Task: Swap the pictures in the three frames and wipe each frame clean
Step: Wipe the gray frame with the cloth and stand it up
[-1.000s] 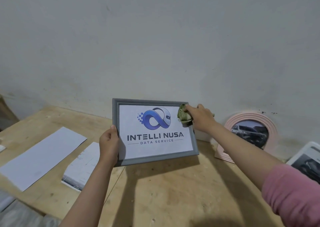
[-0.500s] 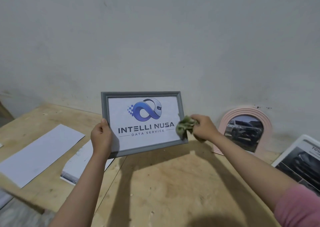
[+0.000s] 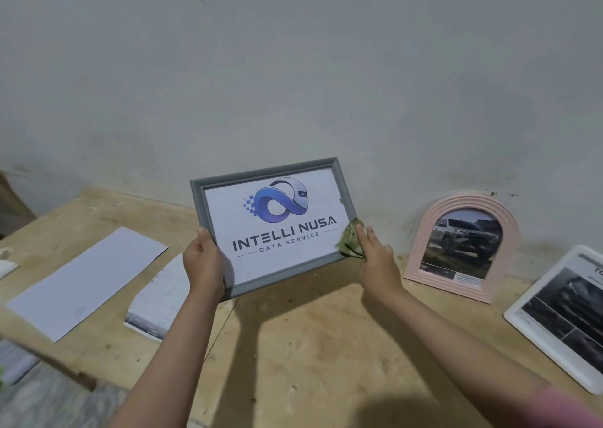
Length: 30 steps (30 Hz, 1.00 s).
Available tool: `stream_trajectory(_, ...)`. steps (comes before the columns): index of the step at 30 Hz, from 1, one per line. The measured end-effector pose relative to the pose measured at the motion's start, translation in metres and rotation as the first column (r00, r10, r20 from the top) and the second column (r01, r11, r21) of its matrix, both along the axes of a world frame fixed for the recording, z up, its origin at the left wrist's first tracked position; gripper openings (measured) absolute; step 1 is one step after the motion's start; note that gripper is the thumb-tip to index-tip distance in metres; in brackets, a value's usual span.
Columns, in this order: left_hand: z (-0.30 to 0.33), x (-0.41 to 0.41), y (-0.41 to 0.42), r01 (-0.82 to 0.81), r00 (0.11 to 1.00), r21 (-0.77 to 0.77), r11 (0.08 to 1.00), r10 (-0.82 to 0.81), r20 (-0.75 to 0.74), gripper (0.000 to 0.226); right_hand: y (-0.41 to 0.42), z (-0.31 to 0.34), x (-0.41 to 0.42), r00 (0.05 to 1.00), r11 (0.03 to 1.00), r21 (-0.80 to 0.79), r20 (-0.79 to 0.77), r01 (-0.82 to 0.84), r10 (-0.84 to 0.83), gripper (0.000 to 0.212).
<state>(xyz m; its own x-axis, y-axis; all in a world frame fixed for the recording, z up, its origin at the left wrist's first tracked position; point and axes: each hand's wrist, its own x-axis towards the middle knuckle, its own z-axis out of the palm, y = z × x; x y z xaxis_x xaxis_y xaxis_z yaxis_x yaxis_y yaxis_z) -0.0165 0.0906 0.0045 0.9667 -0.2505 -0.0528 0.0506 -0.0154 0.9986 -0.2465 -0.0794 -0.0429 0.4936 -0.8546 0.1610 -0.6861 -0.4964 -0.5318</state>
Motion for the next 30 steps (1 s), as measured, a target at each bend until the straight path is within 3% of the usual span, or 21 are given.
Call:
stream_trajectory(2, -0.002, -0.007, -0.003, -0.006, 1.000, -0.005, 1.000, 0.006, 0.009, 0.045, 0.015, 0.002, 0.008, 0.990, 0.985, 0.117, 0.037, 0.130, -0.135, 0.088)
stream_trajectory(4, -0.004, -0.015, -0.008, -0.010, 1.000, -0.008, 1.000, 0.010, 0.001, 0.045, 0.033, 0.006, 0.021, 0.983, 0.972, 0.179, 0.081, 0.149, -0.166, 0.085)
stream_trajectory(11, -0.007, -0.023, -0.019, -0.064, 0.998, 0.019, 0.998, 0.064, 0.001, 0.047, 0.100, 0.019, 0.054, 0.991, 0.970, 0.233, 0.133, -0.063, 0.032, 0.080)
stream_trajectory(14, -0.005, -0.018, -0.013, -0.071, 0.995, 0.043, 0.997, 0.068, 0.067, 0.047, 0.112, 0.007, 0.050, 0.936, 0.935, 0.206, 0.265, -0.289, 0.231, 0.074)
stream_trajectory(17, -0.009, -0.012, -0.004, -0.072, 0.994, 0.060, 0.996, 0.067, 0.085, 0.046, 0.103, 0.016, 0.037, 0.840, 0.847, 0.309, 0.479, -0.433, 0.255, 0.057)
stream_trajectory(18, -0.011, -0.010, -0.001, -0.073, 0.995, 0.046, 0.996, 0.070, 0.067, 0.046, 0.096, 0.021, 0.034, 0.811, 0.866, 0.295, 0.554, -0.404, 0.189, 0.054)
stream_trajectory(20, -0.015, -0.008, 0.002, -0.073, 0.997, 0.002, 0.997, 0.073, 0.012, 0.045, 0.073, 0.026, 0.026, 0.773, 0.973, 0.161, 0.634, -0.169, 0.029, 0.052)
stream_trajectory(23, -0.014, -0.010, 0.002, -0.067, 0.997, -0.047, 0.997, 0.066, -0.032, 0.043, 0.037, 0.026, 0.012, 0.827, 0.983, 0.024, 0.537, 0.180, -0.164, 0.063)
stream_trajectory(27, -0.007, -0.015, -0.002, -0.060, 0.998, -0.055, 0.997, 0.059, -0.012, 0.044, 0.025, 0.024, 0.011, 0.967, 0.984, 0.041, 0.185, 0.172, -0.177, 0.080)
stream_trajectory(30, -0.004, -0.023, -0.008, -0.057, 0.998, -0.053, 0.997, 0.055, -0.027, 0.046, 0.036, 0.012, 0.022, 0.976, 0.982, 0.070, 0.124, 0.173, -0.181, 0.085)
